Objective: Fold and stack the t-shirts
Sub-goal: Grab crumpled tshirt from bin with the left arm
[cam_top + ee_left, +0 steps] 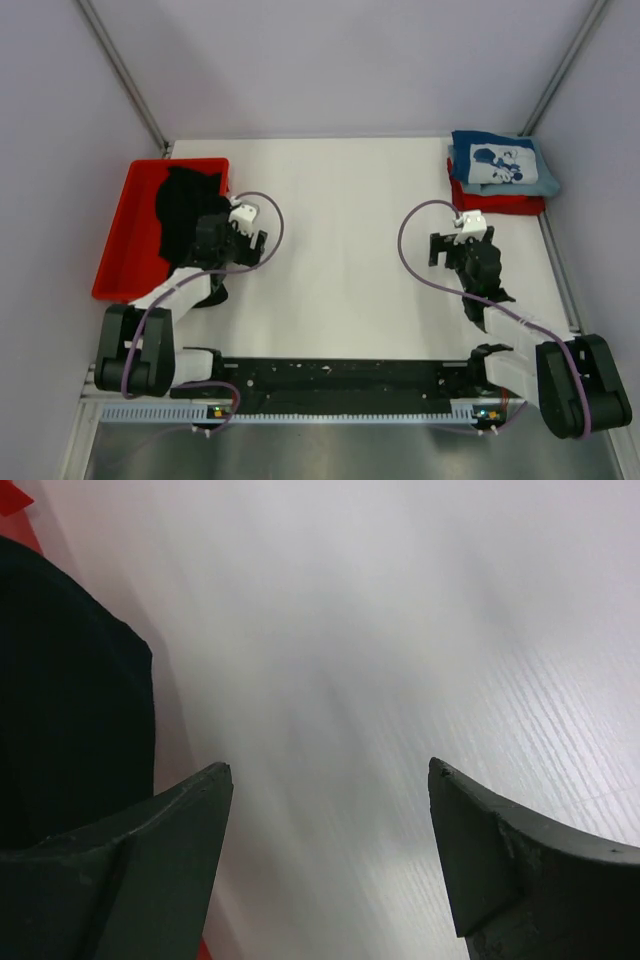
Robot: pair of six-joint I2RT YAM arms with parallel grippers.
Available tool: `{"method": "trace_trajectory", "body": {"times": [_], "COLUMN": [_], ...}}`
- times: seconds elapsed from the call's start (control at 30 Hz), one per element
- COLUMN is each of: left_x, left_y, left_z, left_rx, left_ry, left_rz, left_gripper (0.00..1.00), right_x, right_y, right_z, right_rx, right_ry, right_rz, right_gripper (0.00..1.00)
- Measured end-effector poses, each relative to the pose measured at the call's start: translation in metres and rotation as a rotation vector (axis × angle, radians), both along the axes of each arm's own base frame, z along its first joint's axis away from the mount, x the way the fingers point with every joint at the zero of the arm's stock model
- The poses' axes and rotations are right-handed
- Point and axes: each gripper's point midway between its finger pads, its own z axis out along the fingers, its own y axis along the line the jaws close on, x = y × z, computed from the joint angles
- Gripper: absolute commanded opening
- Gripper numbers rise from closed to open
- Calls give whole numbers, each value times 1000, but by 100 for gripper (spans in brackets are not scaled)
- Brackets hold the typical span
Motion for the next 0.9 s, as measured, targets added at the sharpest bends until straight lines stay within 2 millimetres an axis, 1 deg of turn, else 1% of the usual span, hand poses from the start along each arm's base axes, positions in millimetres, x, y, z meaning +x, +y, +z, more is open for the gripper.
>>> {"method": "trace_trajectory", "body": {"times": [0.1,0.17,0.23,0.27,0.3,0.37,0.43,0.5,0.53,0.57,0.6,0.63,0.67,0.7,0.77,0.83,0.9], "left_x": [-4,-12,-20,-22,-22,-18,-8,5,12,17,22,25,25,25,26,27,33], "left_y": [-8,-15,-19,-18,-17,-5,18,50,70,89,114,134,148,162,172,172,176], "left_z": [5,16,35,53,66,98,125,143,145,144,139,130,119,104,71,39,13], "left_rx": [-13,-10,6,23,40,94,170,235,256,272,285,291,293,288,272,254,246], "left_ry": [15,10,-23,-60,-94,-162,-190,-166,-137,-107,-60,-12,41,108,227,337,431], "left_rz": [-60,-137,-195,-212,-216,-179,-105,-9,43,90,151,195,226,245,242,222,214], "left_gripper": [84,85,94,99,99,99,99,99,99,99,99,99,98,98,98,97,95], "right_x": [0,0,0,0,0,0,1,2,3,3,3,3,3,3,3,3,3], "right_y": [0,0,0,0,0,0,0,1,1,1,1,1,1,1,1,1,1], "right_z": [0,-1,-2,-2,-2,-4,-5,-7,-8,-8,-8,-8,-9,-9,-9,-9,-9], "right_rx": [0,-1,-1,-1,-1,-3,-4,-6,-7,-8,-9,-10,-10,-10,-11,-11,-11], "right_ry": [1,4,8,8,9,15,24,35,38,39,42,43,45,46,47,47,47], "right_rz": [0,0,0,0,1,1,1,5,6,6,5,5,5,5,5,5,5], "right_gripper": [99,99,99,99,99,99,99,99,99,99,99,99,99,99,99,99,99]}}
